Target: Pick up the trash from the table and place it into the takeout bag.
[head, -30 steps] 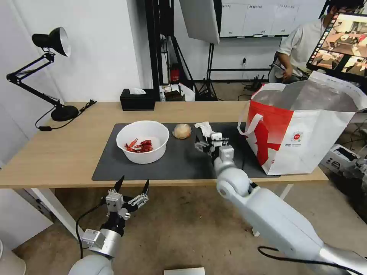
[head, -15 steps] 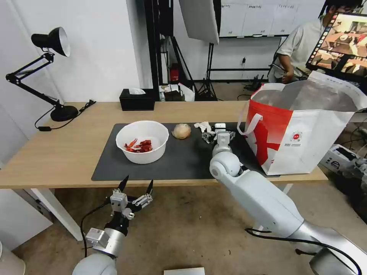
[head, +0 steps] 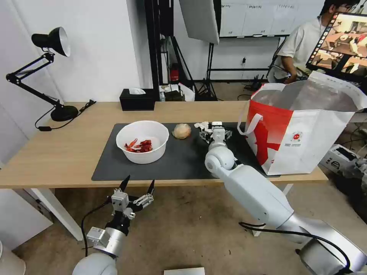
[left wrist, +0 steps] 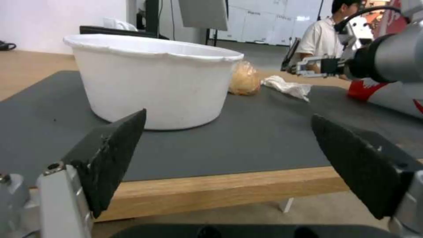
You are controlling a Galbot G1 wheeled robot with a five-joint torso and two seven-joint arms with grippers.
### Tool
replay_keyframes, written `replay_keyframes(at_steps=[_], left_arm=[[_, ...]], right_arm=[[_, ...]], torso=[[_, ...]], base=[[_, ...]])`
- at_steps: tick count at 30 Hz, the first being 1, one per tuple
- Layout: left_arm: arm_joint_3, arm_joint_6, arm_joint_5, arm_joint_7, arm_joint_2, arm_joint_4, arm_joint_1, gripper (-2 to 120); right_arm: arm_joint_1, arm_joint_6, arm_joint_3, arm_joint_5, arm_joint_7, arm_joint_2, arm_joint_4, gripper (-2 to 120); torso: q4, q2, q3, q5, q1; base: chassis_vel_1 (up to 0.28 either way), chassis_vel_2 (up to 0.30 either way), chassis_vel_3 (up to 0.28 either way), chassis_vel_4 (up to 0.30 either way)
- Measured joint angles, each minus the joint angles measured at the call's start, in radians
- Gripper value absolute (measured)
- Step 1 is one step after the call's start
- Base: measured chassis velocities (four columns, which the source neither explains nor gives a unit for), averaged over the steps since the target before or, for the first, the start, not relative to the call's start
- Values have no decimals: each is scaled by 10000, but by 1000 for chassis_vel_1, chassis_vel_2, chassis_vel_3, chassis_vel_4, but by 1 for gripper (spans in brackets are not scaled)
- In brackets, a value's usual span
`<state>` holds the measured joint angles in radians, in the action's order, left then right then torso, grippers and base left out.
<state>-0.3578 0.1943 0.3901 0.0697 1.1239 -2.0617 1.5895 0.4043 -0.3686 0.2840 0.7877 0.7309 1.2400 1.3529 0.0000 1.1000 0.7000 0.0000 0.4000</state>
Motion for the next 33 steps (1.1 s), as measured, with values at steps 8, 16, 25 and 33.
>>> replay_keyframes(at_steps=[8,16,25,33], left_arm=[[4,-1,1,7,19,-1,37,100],[30,-2,6,13,34,0,17,100],[28,-1,7,13,15,20,-2,100],[66,-1,10,13,19,35,-8,100]], right_arm=[[-299,-42,-42,-35,-591,324,-893,100],[-491,-307,-66,-65,-906,520,-1555,100],[-609,-344,-209,-112,-1221,677,-2044,100],[-626,-395,-297,-73,-1353,788,-2220,100]], torso=[[0,0,0,0,0],[0,0,0,0,0],[0,0,0,0,0],[0,0,0,0,0]], base=[[0,0,0,0],[0,0,0,0],[0,0,0,0],[0,0,0,0]])
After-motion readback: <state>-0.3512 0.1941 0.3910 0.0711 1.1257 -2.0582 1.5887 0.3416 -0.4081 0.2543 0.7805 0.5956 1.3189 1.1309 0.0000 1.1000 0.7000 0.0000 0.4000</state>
